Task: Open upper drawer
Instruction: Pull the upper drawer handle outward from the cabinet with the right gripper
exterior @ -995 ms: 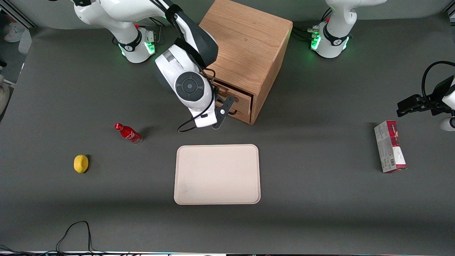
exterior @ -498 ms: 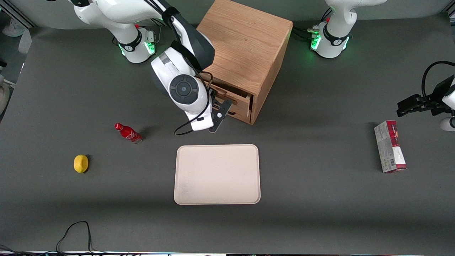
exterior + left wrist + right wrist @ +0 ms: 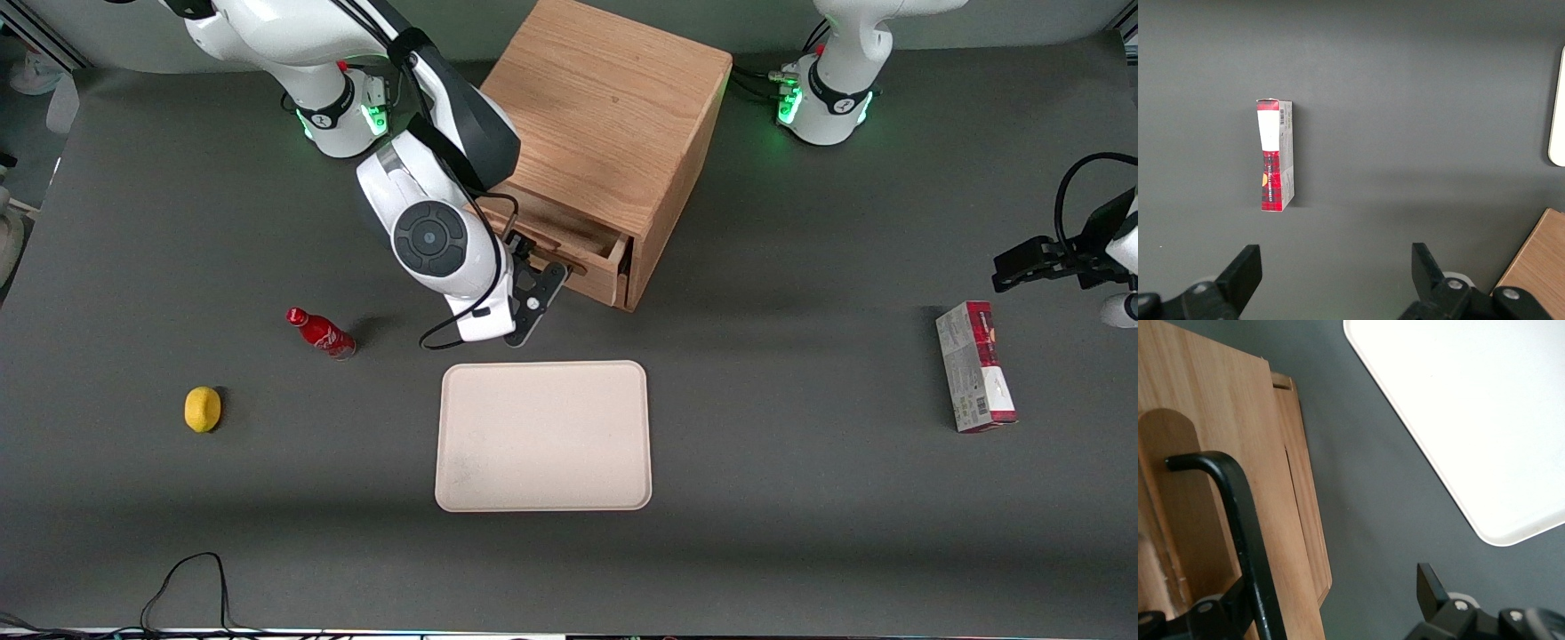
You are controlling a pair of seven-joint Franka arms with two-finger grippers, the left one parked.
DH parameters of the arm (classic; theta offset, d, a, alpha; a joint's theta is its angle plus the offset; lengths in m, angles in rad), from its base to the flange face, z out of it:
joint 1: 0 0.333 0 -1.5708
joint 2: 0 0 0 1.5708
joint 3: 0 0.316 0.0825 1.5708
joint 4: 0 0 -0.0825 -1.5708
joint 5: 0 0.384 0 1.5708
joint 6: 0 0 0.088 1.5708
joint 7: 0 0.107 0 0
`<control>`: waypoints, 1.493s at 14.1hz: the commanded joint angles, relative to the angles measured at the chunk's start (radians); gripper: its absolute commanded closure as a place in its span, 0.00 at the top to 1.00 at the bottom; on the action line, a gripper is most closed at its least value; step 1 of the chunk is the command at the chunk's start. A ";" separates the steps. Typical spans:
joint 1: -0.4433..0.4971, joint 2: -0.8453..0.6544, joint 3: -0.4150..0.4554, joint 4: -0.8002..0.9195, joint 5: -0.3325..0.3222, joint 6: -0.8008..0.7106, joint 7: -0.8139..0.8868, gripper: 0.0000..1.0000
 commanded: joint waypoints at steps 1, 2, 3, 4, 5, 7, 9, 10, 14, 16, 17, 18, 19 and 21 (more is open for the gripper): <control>-0.034 0.013 -0.001 0.014 0.018 0.018 -0.026 1.00; -0.036 0.013 -0.002 0.016 0.019 0.018 -0.043 1.00; -0.037 0.013 -0.002 0.016 0.024 0.018 -0.067 1.00; -0.040 0.013 -0.002 0.016 0.025 0.018 -0.073 1.00; -0.043 0.015 -0.002 0.016 0.025 0.020 -0.073 1.00; -0.049 0.016 -0.002 0.017 0.024 0.020 -0.073 1.00; -0.071 0.024 -0.002 0.025 0.024 0.021 -0.073 1.00; -0.079 0.031 -0.002 0.040 0.025 0.023 -0.073 1.00; -0.086 0.054 -0.001 0.077 0.025 0.023 -0.072 1.00; -0.092 0.058 -0.002 0.086 0.025 0.023 -0.070 1.00; -0.102 0.058 -0.002 0.089 0.025 0.023 -0.070 1.00; -0.108 0.059 -0.001 0.092 0.025 0.023 -0.070 1.00; -0.114 0.059 -0.001 0.095 0.027 0.023 -0.070 1.00; -0.114 0.061 -0.001 0.106 0.027 0.023 -0.070 1.00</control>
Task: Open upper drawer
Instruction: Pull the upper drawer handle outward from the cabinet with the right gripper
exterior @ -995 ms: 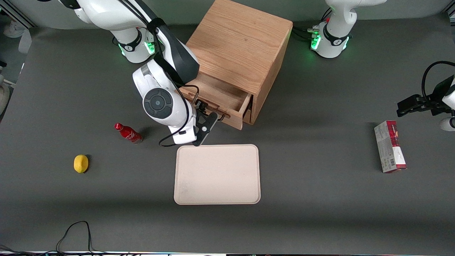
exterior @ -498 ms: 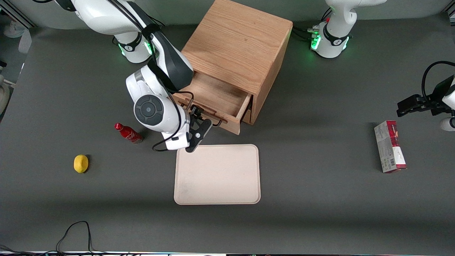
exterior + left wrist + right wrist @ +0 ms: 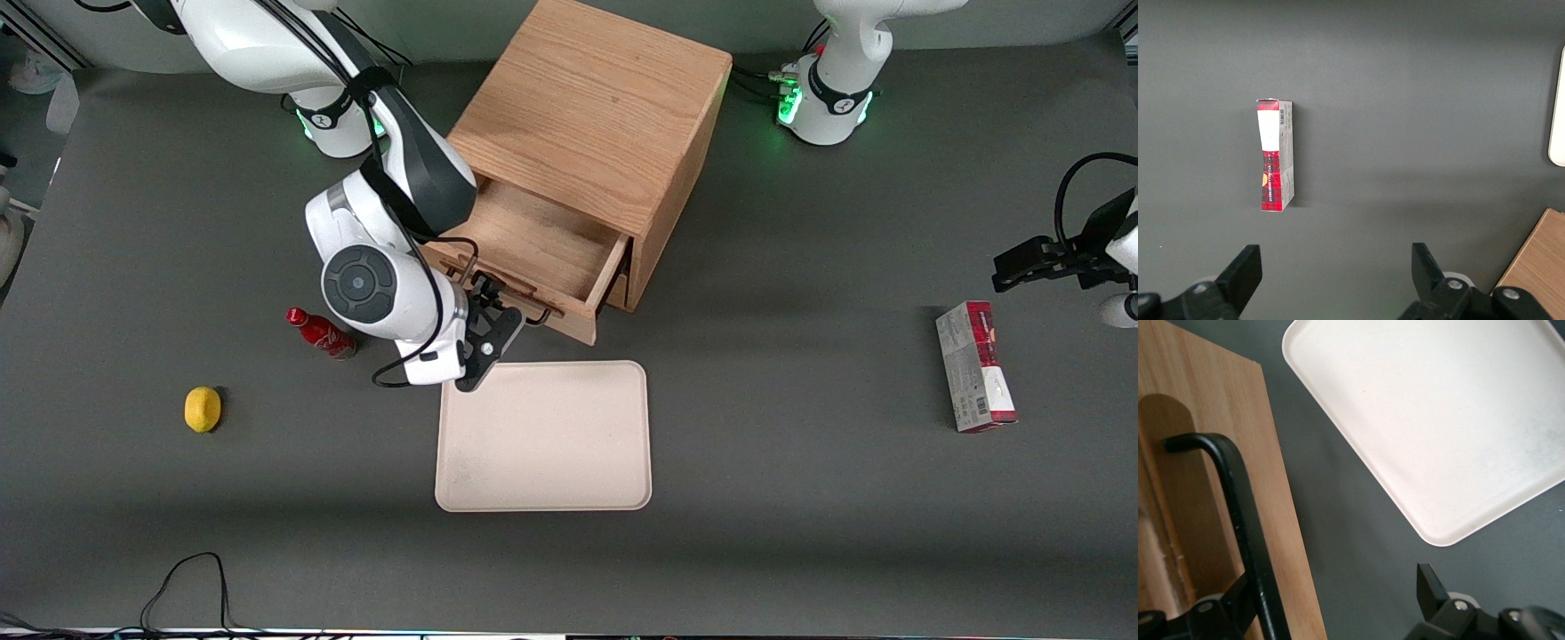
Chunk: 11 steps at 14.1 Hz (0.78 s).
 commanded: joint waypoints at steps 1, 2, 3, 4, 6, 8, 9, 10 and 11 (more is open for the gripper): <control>-0.015 0.022 0.001 0.048 0.024 0.000 -0.025 1.00; -0.015 0.022 0.003 0.048 0.024 0.009 -0.023 1.00; -0.022 0.022 0.001 0.048 0.024 0.014 -0.022 1.00; -0.025 0.023 0.003 0.048 0.026 0.017 -0.023 1.00; -0.027 0.028 0.003 0.048 0.026 0.030 -0.023 1.00; -0.027 0.029 0.003 0.048 0.026 0.049 -0.022 1.00; -0.027 0.029 0.003 0.048 0.026 0.052 -0.021 1.00; -0.027 0.029 0.001 0.048 0.024 0.053 -0.021 1.00; -0.028 0.029 0.001 0.048 0.024 0.058 -0.021 1.00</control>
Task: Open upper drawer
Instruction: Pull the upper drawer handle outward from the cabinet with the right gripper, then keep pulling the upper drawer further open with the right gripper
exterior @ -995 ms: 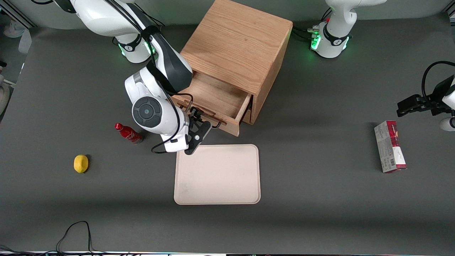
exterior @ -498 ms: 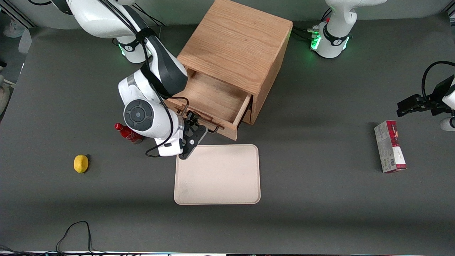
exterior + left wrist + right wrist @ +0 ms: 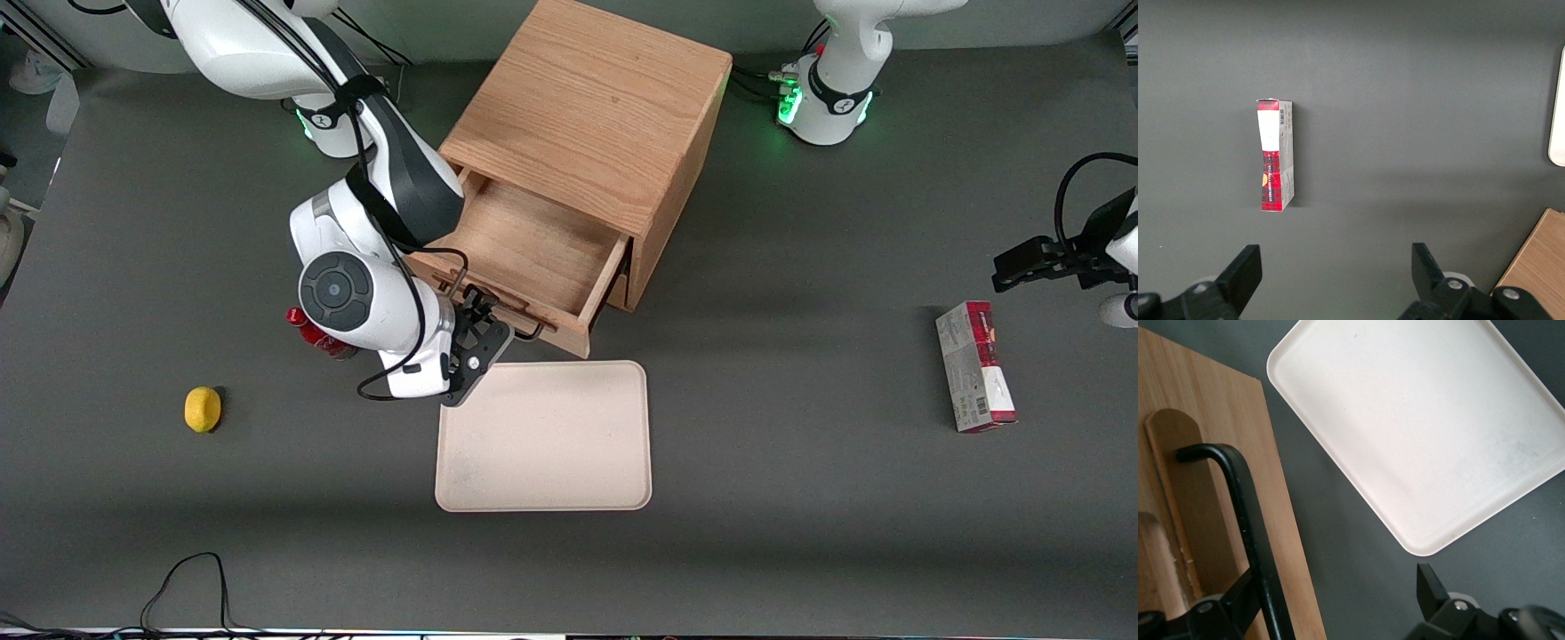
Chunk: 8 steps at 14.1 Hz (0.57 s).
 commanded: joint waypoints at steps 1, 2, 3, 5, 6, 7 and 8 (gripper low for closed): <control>-0.013 0.023 0.002 0.034 0.024 0.020 -0.023 1.00; -0.019 0.028 0.002 0.034 0.024 0.022 -0.023 1.00; -0.028 0.029 0.004 0.034 0.026 0.031 -0.023 1.00; -0.045 0.037 0.004 0.035 0.026 0.040 -0.023 1.00; -0.045 0.037 0.004 0.035 0.026 0.042 -0.023 1.00; -0.045 0.037 0.004 0.035 0.026 0.053 -0.023 1.00; -0.045 0.037 0.002 0.035 0.024 0.060 -0.021 1.00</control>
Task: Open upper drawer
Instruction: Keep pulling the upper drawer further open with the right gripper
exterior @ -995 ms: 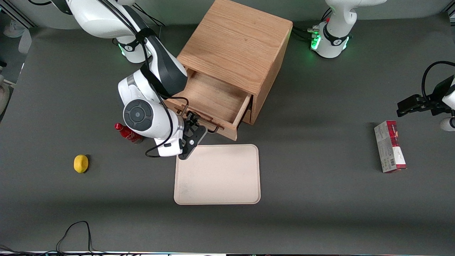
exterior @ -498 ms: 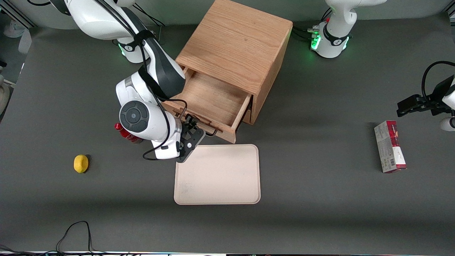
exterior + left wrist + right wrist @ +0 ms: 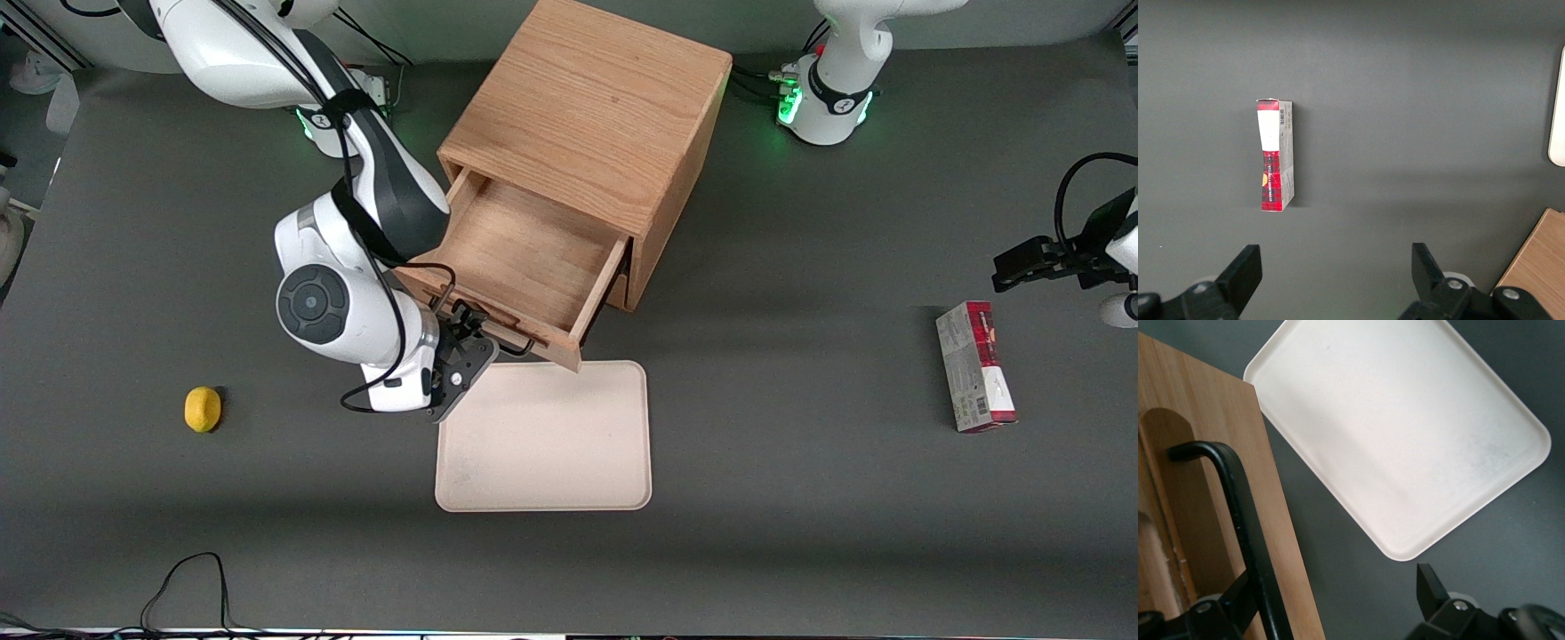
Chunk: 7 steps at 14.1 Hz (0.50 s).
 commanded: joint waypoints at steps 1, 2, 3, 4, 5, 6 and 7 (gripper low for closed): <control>-0.007 0.023 0.003 0.033 0.024 0.012 -0.020 1.00; -0.012 0.023 0.003 0.032 0.024 0.013 -0.021 1.00; -0.021 0.028 0.003 0.035 0.025 0.018 -0.021 1.00; -0.026 0.030 0.003 0.033 0.025 0.027 -0.021 1.00; -0.027 0.030 0.003 0.033 0.024 0.035 -0.023 1.00; -0.027 0.031 0.003 0.035 0.024 0.038 -0.023 1.00; -0.027 0.030 0.003 0.035 0.024 0.039 -0.023 1.00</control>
